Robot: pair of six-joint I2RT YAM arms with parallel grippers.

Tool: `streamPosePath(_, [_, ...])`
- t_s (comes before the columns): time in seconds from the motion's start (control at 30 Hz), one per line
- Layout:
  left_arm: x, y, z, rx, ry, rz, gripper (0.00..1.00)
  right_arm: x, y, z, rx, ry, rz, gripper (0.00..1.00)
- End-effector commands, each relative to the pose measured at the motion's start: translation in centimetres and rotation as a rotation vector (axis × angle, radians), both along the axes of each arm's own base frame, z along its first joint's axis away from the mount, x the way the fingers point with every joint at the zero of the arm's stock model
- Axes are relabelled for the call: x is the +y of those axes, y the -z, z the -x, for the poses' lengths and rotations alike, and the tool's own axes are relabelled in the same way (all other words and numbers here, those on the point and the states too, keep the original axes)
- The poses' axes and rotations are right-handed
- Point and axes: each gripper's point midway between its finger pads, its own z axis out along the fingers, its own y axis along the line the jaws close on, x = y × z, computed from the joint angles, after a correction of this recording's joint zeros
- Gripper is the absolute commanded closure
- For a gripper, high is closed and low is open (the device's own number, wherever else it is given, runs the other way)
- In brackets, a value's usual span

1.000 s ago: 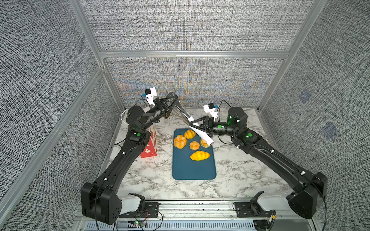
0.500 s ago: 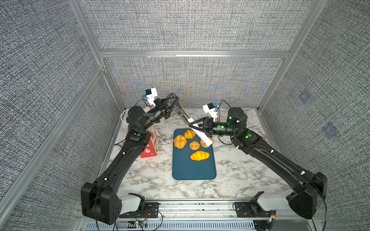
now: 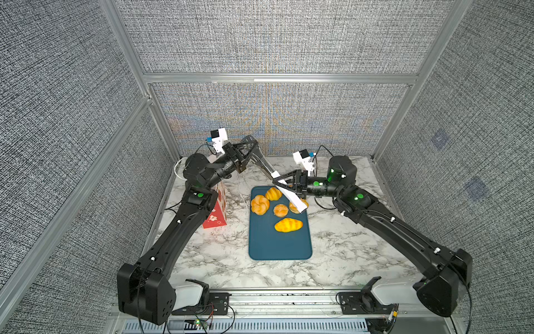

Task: Pack bread into a paper bag
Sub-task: Pick up the clamp from the center of the board.

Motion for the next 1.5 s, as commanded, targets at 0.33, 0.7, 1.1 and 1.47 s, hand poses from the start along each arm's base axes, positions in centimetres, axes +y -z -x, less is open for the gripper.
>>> streamPosePath(0.33, [0.8, -1.3, 0.1, -0.078, -0.047, 0.014, 0.98, -0.4, -0.2, -0.9, 0.008, 0.069, -0.013, 0.43])
streamPosePath(0.7, [0.9, -1.0, -0.2, -0.069, -0.049, 0.012, 0.94, -0.3, -0.3, -1.1, 0.008, 0.067, -0.014, 0.48])
streamPosePath(1.1, [0.7, -0.1, -0.7, -0.030, -0.047, -0.004, 0.45, -0.1, -0.4, -1.3, 0.008, 0.064, -0.014, 0.47])
streamPosePath(1.47, [0.9, 1.0, -0.9, 0.012, -0.056, -0.038, 0.08, -0.2, -0.8, -1.2, -0.003, 0.066, -0.010, 0.47])
